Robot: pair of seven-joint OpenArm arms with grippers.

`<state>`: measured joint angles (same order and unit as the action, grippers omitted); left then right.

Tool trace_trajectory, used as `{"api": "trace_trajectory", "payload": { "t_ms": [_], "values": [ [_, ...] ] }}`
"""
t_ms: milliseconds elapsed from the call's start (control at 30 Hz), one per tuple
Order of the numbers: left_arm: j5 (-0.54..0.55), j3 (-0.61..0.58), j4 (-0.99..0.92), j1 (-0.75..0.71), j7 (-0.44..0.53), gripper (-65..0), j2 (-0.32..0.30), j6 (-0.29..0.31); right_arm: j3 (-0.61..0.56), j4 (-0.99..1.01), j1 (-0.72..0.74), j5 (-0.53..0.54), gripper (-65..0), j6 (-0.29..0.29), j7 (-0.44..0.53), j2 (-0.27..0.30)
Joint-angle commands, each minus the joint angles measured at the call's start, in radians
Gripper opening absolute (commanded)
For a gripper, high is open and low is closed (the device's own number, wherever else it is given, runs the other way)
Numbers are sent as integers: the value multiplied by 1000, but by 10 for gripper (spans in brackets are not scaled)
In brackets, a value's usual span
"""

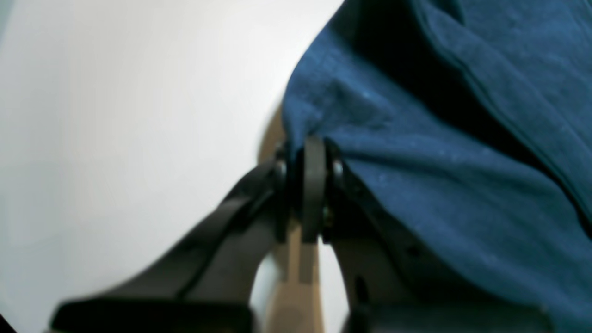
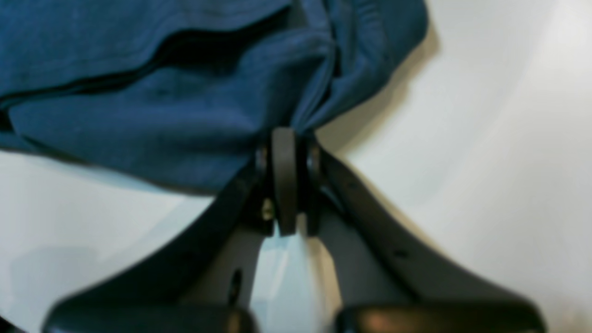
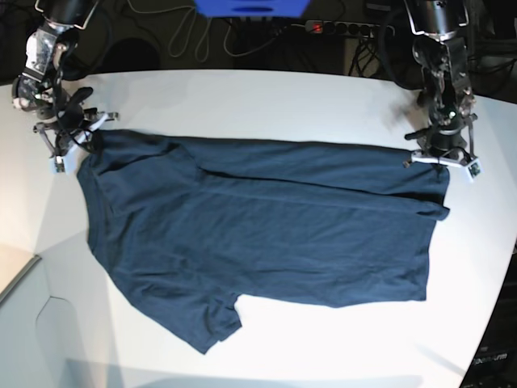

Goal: Layout the t-shirt on the table in an organized manner, then fold the t-shirt properly
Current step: 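Regrasp the shirt edge with both grippers and pull it taut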

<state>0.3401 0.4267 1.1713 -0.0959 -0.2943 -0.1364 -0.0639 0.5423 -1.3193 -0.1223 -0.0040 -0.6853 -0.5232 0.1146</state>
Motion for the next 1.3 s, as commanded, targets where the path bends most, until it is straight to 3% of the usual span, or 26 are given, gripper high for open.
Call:
{"api": "trace_trajectory", "payload": {
  "t_ms": [0, 300, 400, 500, 633, 1067, 1267],
  "values": [
    [1, 5, 35, -5, 7, -650, -7, -1, 22, -49, -6, -1, -650, -13, 10, 12],
    [1, 2, 224, -17, 5, -650, -18, -1, 60, -274, 39, -3, -650, -13, 1, 10],
    [1, 4, 235, 35, -12, -650, -18, -1, 60, -276, 111, -3, -650, -13, -76, 17],
    [1, 7, 238, 84, -90, -650, -18, -1, 60, -276, 171, -3, -650, -13, -157, 44],
    [1, 7, 238, 103, -121, -650, -12, -1, 60, -279, 187, -3, -650, -13, -191, 47],
    [1, 7, 252, -75, -124, -650, -7, -3, 69, -245, -26, -1, -650, -13, -177, 21],
    [1, 7, 272, -164, -122, -650, -13, -3, 68, -246, -139, -1, -650, -13, -68, 20]
  ]
}}
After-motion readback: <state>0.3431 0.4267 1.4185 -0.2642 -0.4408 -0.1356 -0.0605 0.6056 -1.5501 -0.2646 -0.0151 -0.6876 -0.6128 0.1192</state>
